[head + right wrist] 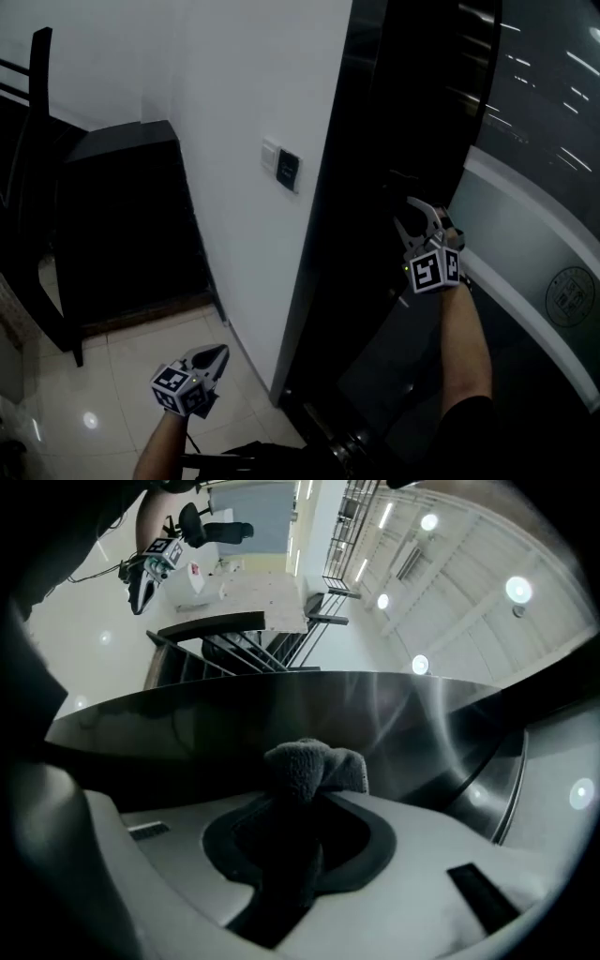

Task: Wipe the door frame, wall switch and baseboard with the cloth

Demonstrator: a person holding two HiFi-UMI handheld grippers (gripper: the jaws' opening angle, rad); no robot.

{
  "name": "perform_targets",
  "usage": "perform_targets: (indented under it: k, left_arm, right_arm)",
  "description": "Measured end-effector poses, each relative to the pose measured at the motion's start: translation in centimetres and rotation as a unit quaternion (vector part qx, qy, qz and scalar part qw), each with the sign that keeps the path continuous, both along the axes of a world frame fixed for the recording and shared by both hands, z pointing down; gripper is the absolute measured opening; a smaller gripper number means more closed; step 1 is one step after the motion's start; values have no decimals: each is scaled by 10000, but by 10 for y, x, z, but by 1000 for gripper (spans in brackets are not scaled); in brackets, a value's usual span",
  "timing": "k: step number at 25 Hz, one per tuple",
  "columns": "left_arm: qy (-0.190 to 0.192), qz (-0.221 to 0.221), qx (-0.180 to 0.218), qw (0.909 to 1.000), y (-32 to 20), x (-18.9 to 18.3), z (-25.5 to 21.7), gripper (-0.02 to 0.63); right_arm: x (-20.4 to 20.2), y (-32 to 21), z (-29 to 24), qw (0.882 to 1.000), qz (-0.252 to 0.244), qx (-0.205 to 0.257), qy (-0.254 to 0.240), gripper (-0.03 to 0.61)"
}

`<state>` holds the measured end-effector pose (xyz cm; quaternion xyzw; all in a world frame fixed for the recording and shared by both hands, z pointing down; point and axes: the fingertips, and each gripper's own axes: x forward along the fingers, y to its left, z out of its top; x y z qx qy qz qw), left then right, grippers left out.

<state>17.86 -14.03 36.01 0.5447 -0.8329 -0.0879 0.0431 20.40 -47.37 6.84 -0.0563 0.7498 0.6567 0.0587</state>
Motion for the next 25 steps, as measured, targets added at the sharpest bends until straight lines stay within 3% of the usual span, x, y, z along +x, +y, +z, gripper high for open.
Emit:
perform_targets:
  k: [10,25]
  left_arm:
    - [-9,67,-164,9998,-9,2,5,2]
    - [9,176,-275,9995,-17,4,10,2]
  right_arm:
    - [-1,-3,44,9991,-220,-343,89,84]
    - [-1,-8,115,9966,-114,-557,595,83]
